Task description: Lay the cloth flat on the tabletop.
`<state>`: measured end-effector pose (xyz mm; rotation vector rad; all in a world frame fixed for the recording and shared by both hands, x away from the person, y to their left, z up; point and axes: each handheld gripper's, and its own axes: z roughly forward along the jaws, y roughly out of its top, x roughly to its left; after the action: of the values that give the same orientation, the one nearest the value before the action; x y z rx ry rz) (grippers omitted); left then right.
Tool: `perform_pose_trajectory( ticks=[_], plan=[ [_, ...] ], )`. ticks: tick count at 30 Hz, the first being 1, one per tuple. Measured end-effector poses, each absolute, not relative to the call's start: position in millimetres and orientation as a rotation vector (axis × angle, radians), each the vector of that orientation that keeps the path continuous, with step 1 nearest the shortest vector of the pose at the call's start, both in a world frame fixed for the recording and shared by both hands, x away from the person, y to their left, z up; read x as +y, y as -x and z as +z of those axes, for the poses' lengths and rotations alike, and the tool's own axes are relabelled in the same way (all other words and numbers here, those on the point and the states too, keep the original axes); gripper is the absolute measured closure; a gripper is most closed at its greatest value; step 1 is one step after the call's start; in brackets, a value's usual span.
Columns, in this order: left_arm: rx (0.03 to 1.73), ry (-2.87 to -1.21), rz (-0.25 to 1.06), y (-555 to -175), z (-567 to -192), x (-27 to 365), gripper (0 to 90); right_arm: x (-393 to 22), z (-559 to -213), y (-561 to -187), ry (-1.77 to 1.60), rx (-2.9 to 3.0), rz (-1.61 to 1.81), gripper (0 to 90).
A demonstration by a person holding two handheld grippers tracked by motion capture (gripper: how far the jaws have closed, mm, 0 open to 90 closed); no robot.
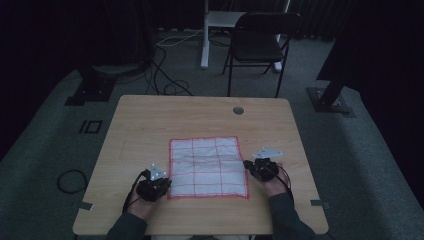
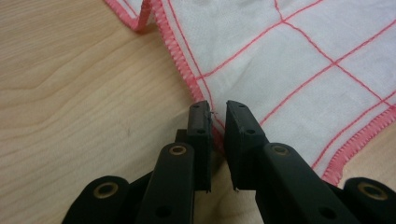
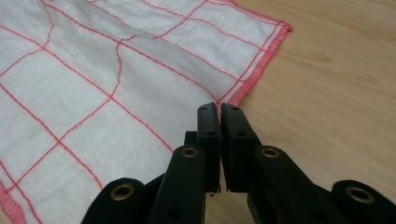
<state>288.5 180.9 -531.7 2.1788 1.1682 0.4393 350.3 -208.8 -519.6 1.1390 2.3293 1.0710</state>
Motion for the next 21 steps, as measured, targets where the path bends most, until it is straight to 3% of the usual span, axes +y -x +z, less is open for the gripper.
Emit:
perform_pose_trajectory(
  ticks=[9,16,21],
  plan=[
    [1.174,-2.184,0.433,-280,-531,185,80.1,-209,-531,-330,-1.132,2.356,1.024,87.1],
    [1.141,-2.101,0.465,-286,-522,183,74.0,-210,-522,-332,-1.140,2.273,1.096,70.3],
    [1.103,-2.084,0.469,-298,-518,173,72.8,-194,-522,-339,-1.113,2.288,1.121,66.2]
  ],
)
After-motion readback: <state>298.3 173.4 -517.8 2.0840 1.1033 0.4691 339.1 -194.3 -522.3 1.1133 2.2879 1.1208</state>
